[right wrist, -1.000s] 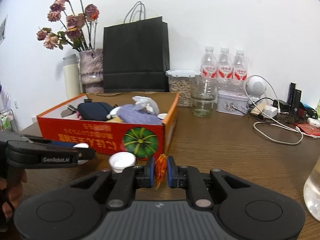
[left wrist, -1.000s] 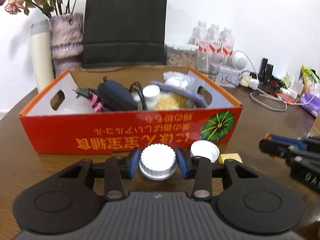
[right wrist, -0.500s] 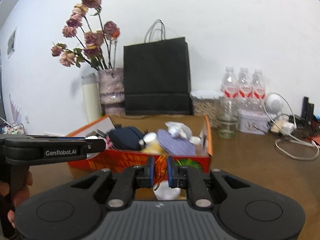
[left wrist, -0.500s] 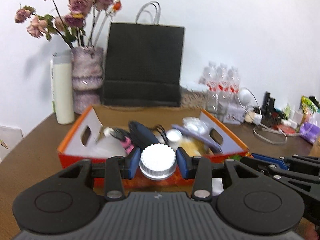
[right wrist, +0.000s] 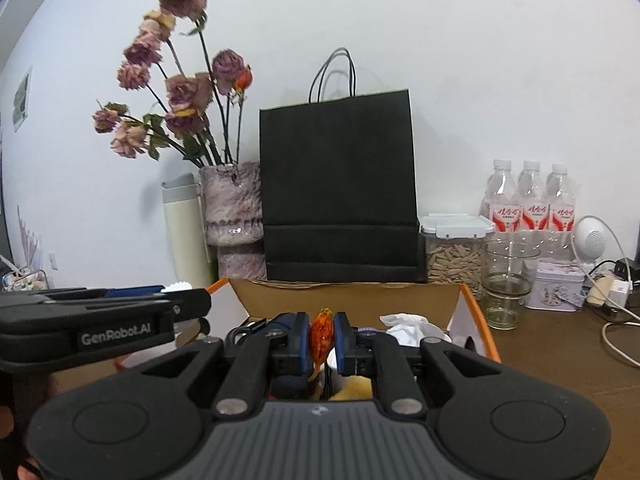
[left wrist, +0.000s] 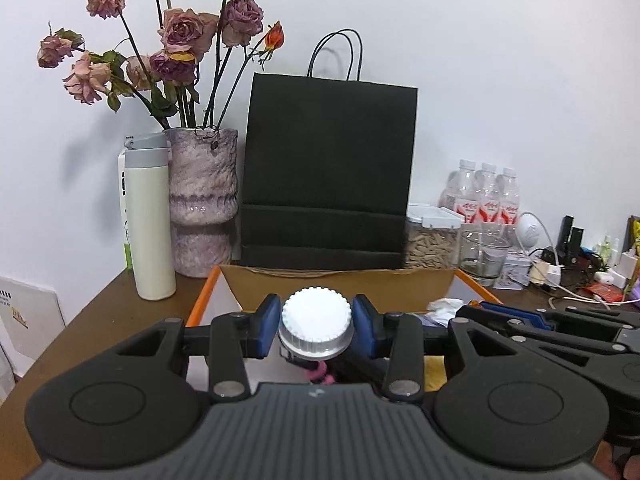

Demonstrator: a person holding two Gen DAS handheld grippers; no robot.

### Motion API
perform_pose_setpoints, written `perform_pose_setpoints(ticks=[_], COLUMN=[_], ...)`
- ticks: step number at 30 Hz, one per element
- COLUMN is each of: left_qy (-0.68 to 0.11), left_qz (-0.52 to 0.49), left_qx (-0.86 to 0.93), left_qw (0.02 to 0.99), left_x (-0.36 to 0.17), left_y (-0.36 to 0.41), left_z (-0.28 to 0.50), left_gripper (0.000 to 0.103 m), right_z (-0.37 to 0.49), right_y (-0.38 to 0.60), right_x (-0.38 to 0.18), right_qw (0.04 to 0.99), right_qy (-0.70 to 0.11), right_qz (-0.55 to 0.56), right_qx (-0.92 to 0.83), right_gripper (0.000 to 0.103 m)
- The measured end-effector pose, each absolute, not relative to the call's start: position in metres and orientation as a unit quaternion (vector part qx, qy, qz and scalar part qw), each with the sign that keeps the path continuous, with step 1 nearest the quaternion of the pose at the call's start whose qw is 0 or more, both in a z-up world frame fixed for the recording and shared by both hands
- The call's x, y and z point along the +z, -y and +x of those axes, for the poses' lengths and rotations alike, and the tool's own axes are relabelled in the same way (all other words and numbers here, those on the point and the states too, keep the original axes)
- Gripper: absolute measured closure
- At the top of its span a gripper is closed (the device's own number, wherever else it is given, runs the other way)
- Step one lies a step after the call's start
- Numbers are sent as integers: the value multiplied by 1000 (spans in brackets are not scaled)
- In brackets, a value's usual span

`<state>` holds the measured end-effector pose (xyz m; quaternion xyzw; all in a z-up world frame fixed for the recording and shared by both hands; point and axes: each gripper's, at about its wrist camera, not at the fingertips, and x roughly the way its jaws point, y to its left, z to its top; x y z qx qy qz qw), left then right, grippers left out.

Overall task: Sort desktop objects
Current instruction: 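Carry the ridged cap and the orange chili over the box with both grippers, then open the right gripper releasing the chili while the left gripper releases the cap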

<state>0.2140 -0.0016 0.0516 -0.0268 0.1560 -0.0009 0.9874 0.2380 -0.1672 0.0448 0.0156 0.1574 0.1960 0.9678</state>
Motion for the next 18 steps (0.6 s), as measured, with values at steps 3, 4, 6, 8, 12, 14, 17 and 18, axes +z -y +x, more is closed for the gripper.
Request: perform_pose_setpoints(ticks=[3,4,6,8,12,14,17,18], left_qy=[-159,-160,-166,-172,-183,-191,-204,-208], left_qz=[-19,-17,-14,-12,-11,-12,-16,-19], left_qx=[2,3,5,7,8,6,4,3], left_qw=[987,987,986,985,983,982,979,978], left_x=[48,46,42,38,32,30,25,24], left_y=[-2,-3,-5,-8,-12,-15,-18,-20], left_z=[229,234,245,255,271,278,287,289], left_gripper=[63,63,63,63,63,63,63,63], right_z=[256,262,273,281,296,302,307,308], right_y=[161,159,154,150,145,143,141,141], right_x=[40,38,34,30,23,20,17,16], right_qw=[967,966,965,964,960,959,958,957], right_qy=[-164,-167,-173,-178,-190,-197,-201,-201], right_qz=[12,10,4,-3,-16,-22,-29,-30], right_qx=[195,196,198,199,205,205,205,205], right_gripper=[91,91,91,91,91,91,91,91])
